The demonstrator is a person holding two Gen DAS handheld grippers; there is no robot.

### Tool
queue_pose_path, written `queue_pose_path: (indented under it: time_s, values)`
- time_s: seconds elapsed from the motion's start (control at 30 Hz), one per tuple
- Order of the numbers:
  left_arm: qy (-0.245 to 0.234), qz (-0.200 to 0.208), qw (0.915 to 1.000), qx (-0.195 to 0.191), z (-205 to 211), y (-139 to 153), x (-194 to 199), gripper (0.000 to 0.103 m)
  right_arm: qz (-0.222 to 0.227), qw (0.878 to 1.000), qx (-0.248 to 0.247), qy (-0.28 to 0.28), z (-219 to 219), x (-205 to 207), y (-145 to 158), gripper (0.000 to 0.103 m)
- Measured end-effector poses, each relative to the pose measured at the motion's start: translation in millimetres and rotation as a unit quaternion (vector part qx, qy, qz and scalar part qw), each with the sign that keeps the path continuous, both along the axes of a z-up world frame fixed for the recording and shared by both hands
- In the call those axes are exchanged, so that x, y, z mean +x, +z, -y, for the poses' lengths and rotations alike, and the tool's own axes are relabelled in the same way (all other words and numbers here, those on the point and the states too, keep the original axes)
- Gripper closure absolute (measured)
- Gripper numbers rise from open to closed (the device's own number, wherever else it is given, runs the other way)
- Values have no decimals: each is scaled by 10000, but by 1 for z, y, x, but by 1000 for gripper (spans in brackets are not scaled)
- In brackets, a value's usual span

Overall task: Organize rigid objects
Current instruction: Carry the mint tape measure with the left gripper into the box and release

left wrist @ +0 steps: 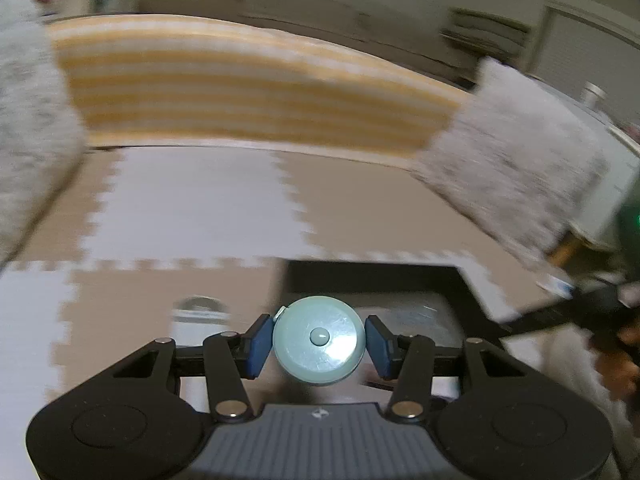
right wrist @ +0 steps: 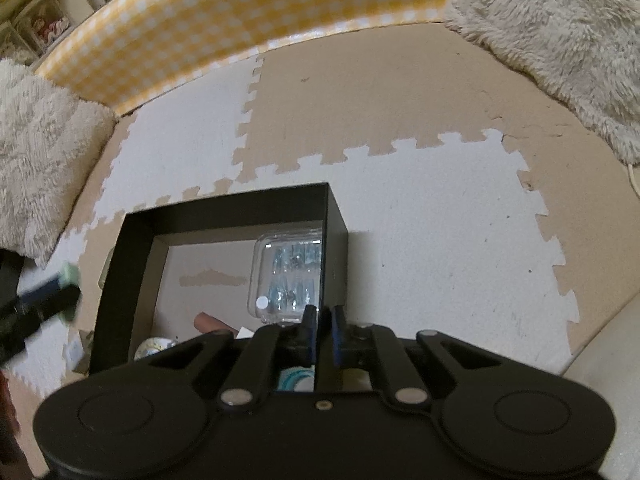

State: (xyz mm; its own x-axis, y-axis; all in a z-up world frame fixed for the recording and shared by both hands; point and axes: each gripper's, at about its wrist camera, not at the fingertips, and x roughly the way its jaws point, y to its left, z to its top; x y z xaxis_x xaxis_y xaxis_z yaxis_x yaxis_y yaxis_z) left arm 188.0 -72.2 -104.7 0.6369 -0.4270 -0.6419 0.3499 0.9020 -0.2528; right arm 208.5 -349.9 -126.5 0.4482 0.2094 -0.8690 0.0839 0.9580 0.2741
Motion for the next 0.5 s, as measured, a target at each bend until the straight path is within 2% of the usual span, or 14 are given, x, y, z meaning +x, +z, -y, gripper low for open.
queue_pose_path:
  time_s: [0.2,0.5]
  values:
    - [-667,-187,9974,-185,44,-10,-15,52,87,9998,118,-133,4,0,3,97]
    - [-1233,-466,9910,-252,92,-31,-23,52,81,9998,106,-131,3,1,3,97]
